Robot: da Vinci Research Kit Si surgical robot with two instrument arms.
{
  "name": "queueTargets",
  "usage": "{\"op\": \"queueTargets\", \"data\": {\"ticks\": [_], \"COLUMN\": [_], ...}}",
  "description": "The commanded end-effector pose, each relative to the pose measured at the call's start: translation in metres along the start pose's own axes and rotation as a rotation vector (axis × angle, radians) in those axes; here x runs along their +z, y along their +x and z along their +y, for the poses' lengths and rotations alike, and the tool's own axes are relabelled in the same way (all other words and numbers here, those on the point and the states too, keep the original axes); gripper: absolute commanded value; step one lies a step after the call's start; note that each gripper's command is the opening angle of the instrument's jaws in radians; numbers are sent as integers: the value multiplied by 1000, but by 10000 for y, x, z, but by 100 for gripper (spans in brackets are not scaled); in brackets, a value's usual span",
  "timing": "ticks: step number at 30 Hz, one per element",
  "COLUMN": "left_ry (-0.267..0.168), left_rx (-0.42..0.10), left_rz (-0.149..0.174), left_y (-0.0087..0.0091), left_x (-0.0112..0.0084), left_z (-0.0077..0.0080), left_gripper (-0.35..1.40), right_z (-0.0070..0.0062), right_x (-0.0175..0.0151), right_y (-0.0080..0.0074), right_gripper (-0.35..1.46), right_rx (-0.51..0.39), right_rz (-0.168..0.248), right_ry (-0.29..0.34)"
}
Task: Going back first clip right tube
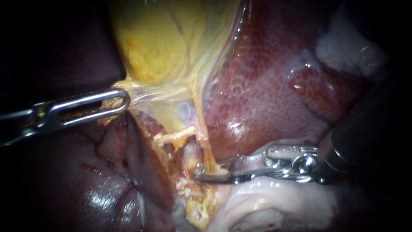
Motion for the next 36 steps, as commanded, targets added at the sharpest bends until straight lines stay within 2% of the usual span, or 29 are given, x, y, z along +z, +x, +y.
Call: {"op": "queueTargets", "data": {"ticks": [1,13,16,17,18,20,30,32,36], "left_ry": [0,-1,-1,-1,-1,-1,-2,-2,-1], "left_rx": [0,1,1,1,1,1,2,2,2], "left_rz": [0,-1,-1,-1,-1,-1,-1,-1,-1], "left_y": [1,1,2,2,2,3,3,3,3], "left_x": [0,1,1,1,1,1,1,1,0], "left_z": [0,0,0,0,0,0,0,0,0], "left_gripper": [-35,-35,-35,-35,-35,-35,-35,-35,-35], "right_z": [0,-3,-4,-3,-3,-2,2,2,-1], "right_x": [0,2,9,12,14,14,-8,-16,-51], "right_y": [1,3,7,8,9,9,2,5,21], "right_gripper": [-35,-35,26,53,58,60,60,60,60], "right_rx": [0,-6,-46,-64,-76,-88,-118,-121,-133], "right_rz": [1,16,43,44,47,59,60,62,77], "right_ry": [1,6,20,20,14,-4,-4,-6,-28]}}
